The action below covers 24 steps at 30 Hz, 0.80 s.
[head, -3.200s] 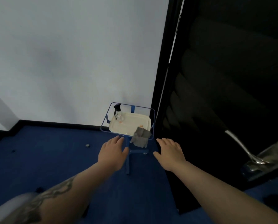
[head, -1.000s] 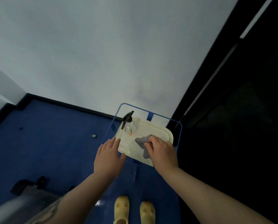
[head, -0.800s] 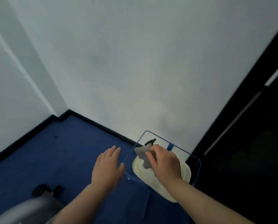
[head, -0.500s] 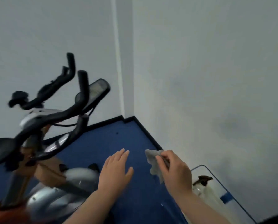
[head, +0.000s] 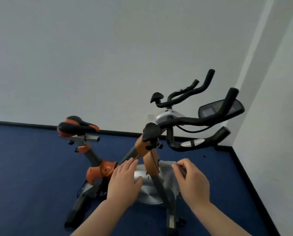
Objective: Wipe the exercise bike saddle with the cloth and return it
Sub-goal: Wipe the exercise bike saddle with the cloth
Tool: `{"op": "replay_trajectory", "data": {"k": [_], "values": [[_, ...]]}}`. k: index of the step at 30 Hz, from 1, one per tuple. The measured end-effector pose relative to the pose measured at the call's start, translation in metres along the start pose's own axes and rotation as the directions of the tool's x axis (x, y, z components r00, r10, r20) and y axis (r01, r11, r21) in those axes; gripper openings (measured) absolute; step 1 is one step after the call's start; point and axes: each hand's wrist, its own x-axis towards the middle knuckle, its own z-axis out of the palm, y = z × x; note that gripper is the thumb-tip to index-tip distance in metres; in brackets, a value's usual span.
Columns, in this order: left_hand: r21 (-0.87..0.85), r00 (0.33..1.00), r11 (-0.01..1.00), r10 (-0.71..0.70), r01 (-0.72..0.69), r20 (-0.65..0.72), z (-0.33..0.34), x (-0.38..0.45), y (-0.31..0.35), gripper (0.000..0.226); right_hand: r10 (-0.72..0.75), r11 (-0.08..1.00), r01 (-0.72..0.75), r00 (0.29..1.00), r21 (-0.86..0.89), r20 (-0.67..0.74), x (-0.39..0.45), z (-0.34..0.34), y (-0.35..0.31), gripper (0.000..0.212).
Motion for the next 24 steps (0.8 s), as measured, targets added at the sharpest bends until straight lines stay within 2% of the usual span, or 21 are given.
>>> {"op": "replay_trajectory", "data": {"k": [9, 14, 24], "values": [[0.039, 0.989, 0.991, -0.128, 0.131, -0.08, -0.082, -0.01, -0.144, 0.057, -0.077, 0.993, 0.066, 0.99, 0.098, 0.114, 0.013, 0.109, -0.132, 0.015], [0.043, 0.984, 0.986, -0.155, 0.159, -0.089, -0.123, 0.002, -0.221, 0.058, -0.104, 0.991, 0.094, 0.989, 0.095, 0.108, 0.021, 0.162, -0.198, 0.013], [-0.005, 0.969, 0.971, -0.24, 0.24, -0.059, -0.147, 0.031, -0.317, 0.058, -0.107, 0.992, 0.095, 0.982, 0.085, 0.154, 0.057, 0.248, -0.258, 0.013]]}}
